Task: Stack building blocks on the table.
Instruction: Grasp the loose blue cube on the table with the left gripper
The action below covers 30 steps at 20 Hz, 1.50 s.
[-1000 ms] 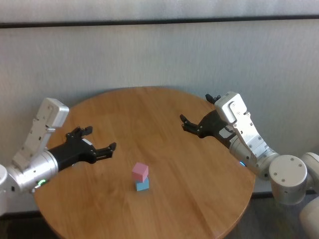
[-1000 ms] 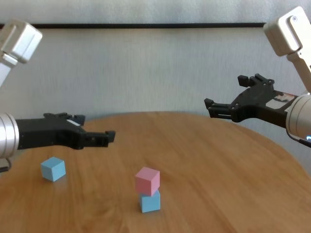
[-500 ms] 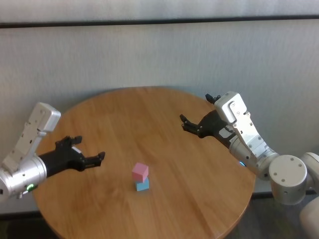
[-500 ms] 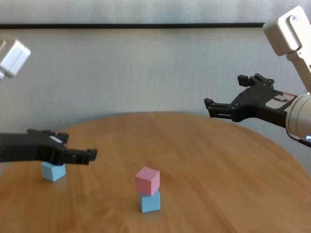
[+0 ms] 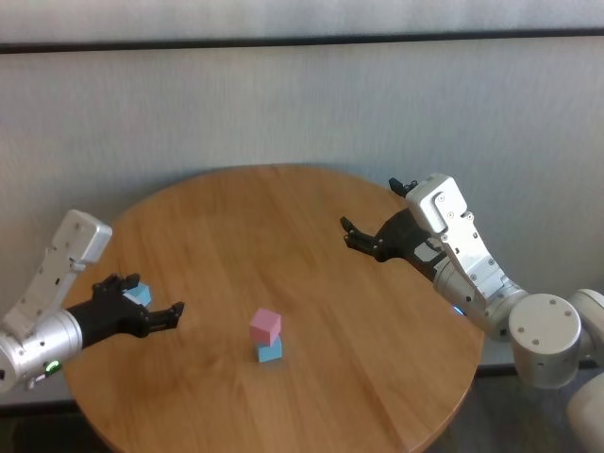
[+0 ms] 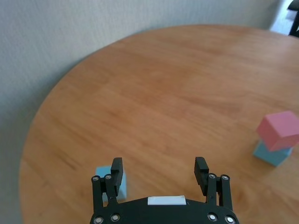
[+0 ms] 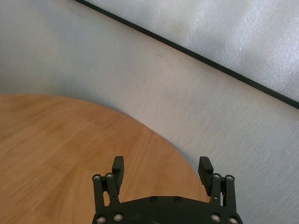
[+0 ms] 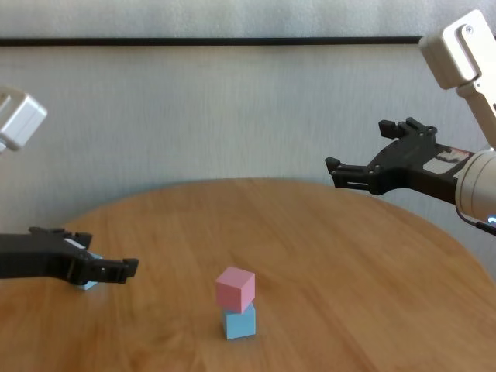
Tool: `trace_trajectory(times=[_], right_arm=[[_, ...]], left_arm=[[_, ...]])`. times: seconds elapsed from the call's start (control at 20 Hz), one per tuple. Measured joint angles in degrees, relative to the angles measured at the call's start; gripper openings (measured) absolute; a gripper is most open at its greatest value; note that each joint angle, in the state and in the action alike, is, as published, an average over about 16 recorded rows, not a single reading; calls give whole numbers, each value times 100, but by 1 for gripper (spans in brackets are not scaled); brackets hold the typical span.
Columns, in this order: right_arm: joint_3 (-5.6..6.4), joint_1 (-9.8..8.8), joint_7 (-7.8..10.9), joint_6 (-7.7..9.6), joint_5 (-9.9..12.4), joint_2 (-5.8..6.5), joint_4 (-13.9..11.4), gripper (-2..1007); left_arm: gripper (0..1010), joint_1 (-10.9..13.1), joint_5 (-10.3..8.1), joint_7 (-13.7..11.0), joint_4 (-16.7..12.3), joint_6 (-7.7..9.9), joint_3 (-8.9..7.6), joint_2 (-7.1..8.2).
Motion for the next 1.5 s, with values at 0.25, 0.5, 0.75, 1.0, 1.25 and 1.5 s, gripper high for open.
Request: trace_trajectory(times=[0.25,0.5,0.75,1.0,1.25,1.5], right_arm=[[0,0,0,2,0,0,0,1001],[0,0,0,3,0,0,0,1001],[-1,0,0,3,0,0,0,1001],[-1,0,0,3,0,0,0,1001],[-1,0,0,3,0,0,0,1001],[-1,0,0,3,0,0,0,1001]], left_arm=[[1003,-24,103,68,139,-15,-32,-32],[1003,-70,184,80,302,-79,-76,-78],[1003,-130,258,80,463,-149,-122,-122],[1003,-195,312,61,627,-207,-171,-166],[1003,-275,340,8,812,-263,-212,-216],[1003,-373,343,-69,1031,-337,-240,-272]])
